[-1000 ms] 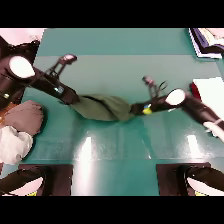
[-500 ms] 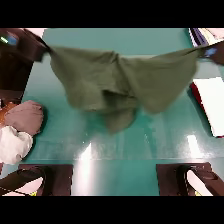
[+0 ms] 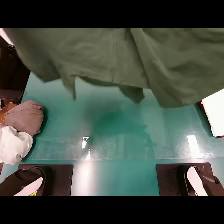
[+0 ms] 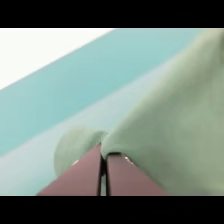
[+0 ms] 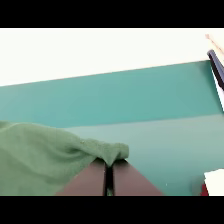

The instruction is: Fold the shirts.

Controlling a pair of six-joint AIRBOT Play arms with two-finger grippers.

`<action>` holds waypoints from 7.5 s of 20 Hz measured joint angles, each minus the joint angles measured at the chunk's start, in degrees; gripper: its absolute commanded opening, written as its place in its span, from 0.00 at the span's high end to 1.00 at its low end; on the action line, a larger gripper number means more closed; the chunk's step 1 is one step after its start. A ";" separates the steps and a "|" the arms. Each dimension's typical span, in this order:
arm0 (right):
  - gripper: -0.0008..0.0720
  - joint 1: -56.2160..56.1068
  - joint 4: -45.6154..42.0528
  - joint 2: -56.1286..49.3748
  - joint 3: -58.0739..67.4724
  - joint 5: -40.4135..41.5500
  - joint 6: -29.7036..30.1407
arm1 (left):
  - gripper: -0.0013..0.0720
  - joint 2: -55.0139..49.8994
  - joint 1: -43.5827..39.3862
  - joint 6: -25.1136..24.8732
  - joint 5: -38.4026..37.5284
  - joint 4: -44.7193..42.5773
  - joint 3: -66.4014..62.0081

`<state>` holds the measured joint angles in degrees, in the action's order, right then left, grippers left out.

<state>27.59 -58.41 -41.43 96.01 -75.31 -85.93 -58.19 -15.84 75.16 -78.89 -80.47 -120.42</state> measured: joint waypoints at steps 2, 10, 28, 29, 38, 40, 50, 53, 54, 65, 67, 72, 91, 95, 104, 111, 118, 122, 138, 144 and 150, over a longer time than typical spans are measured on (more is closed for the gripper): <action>0.97 0.39 0.02 -2.27 1.70 -4.46 -1.38 | 0.95 0.94 0.02 0.02 0.02 0.11 0.85; 0.97 -10.38 -0.31 -18.49 -8.57 -15.04 -3.43 | 0.95 -4.72 0.02 0.04 -3.15 0.28 23.08; 0.27 -21.66 0.22 -22.32 -43.87 2.16 4.55 | 0.95 -15.98 0.02 -0.04 1.84 1.49 41.99; 0.29 -23.80 0.37 -21.38 -46.84 4.00 4.35 | 0.95 -15.98 0.02 -0.04 1.92 1.55 41.99; 0.31 -36.52 0.42 -25.77 -54.58 13.88 1.53 | 0.95 -16.00 0.02 -0.04 2.05 1.66 42.01; 0.56 -37.13 0.35 -26.93 -54.42 14.73 1.18 | 0.95 -16.00 0.02 -0.04 1.79 1.66 42.01; 0.97 -33.33 0.35 -16.26 -48.81 23.02 0.96 | 0.95 -13.49 0.02 1.42 1.70 -1.14 38.38; 0.97 -27.43 0.39 -9.14 -39.08 23.41 0.96 | 0.95 -9.31 0.02 2.14 1.40 -3.34 29.77; 0.97 -25.20 0.39 -7.10 -35.47 23.37 0.94 | 0.95 -7.74 0.02 2.27 1.40 -3.80 26.36; 0.97 3.45 0.85 3.50 -2.47 2.32 0.17 | 0.95 9.01 -0.02 2.80 4.94 -3.23 0.87; 0.97 5.92 0.85 1.64 2.21 -3.02 -1.01 | 0.95 10.14 -0.02 2.86 5.01 -2.05 0.11; 0.97 5.88 0.17 -7.52 10.56 -15.47 -4.57 | 0.95 8.76 -0.02 2.80 2.34 -3.06 3.65; 0.36 -19.30 -9.49 -43.63 -10.29 -3.06 -3.89 | 0.40 -32.70 0.74 1.86 5.18 -9.31 16.92; 0.47 -15.87 -8.90 -43.28 -8.35 -3.50 -3.28 | 0.40 -32.59 5.95 4.57 2.38 -9.51 16.20; 0.47 -13.05 -8.70 -35.60 -7.23 -5.01 -1.33 | 0.40 -18.60 20.65 3.19 2.10 15.08 44.52; 0.47 -16.50 -8.70 -33.83 -7.21 -4.96 -0.98 | 0.39 -5.62 17.59 0.70 15.08 21.86 76.35; 0.47 -18.40 -8.72 -33.70 -7.21 -5.77 -0.96 | 0.40 -3.91 15.02 -0.07 24.13 26.99 86.20; 0.47 -18.58 -8.74 -33.70 -7.21 -6.36 -0.96 | 0.40 -4.02 14.75 -0.09 26.27 28.09 87.17; 0.47 -10.36 -9.31 -28.72 -21.79 -12.79 3.39 | 0.95 -5.77 10.97 -2.12 20.72 27.26 78.14; 0.45 1.70 -8.87 -24.55 -44.59 -6.03 8.28 | 0.95 -5.77 10.86 -2.19 16.17 24.63 69.07; 0.46 4.33 -6.29 -29.07 -51.04 -1.40 11.34 | 0.95 -5.77 10.86 -1.95 14.71 24.22 67.34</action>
<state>31.92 -64.71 -70.50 44.97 -76.71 -74.59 -63.96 -4.97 73.21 -64.18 -56.25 -53.08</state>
